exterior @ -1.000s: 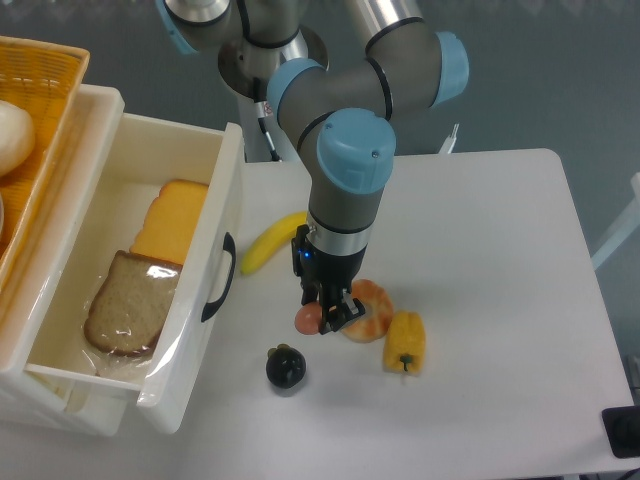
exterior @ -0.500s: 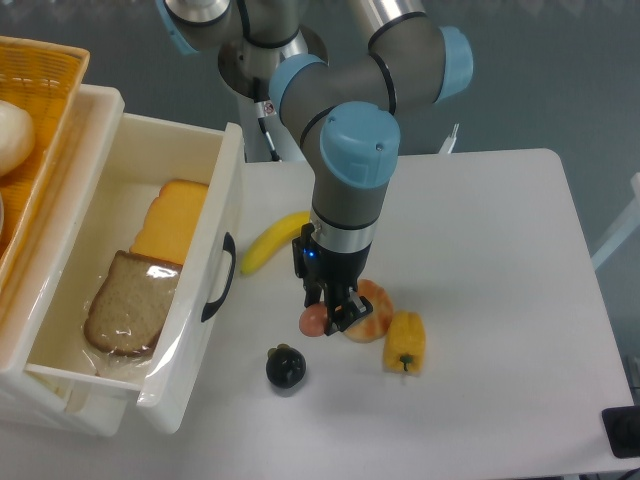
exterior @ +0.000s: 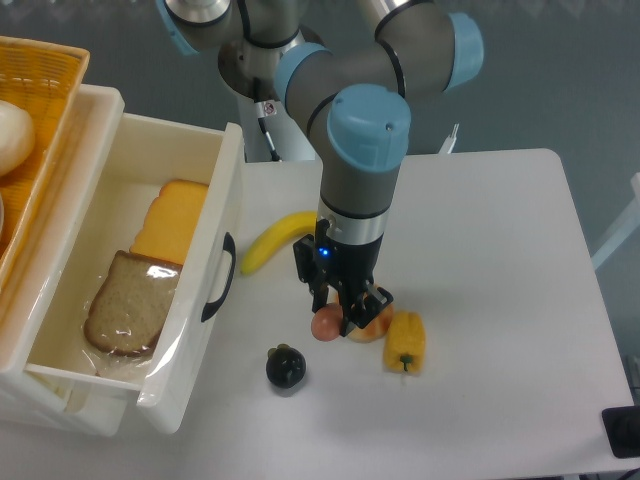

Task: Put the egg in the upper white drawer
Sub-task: 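Lift the egg and carry it over the open white drawer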

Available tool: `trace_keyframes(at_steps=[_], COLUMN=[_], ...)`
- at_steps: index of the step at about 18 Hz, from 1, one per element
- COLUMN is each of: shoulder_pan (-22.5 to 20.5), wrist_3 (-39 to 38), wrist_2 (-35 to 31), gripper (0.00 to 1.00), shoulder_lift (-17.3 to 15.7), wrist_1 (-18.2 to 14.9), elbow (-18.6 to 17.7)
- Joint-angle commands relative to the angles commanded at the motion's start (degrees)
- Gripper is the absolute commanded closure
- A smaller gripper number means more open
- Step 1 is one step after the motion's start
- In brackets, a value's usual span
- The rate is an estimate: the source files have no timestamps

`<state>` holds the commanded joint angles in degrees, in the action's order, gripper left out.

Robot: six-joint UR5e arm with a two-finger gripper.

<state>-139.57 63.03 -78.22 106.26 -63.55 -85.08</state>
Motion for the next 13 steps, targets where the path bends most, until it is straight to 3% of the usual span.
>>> trace_keyframes(at_steps=[3,13], shoulder_pan=[0.18,0.88], wrist_3=[-0.54,-4.75], wrist_2=[1.40,11.60], gripper=[0.63,0.63], shoulder_lift=[-0.79,-9.13], wrist_1=[0.00,-0.17], elbow=[0.00,-2.72])
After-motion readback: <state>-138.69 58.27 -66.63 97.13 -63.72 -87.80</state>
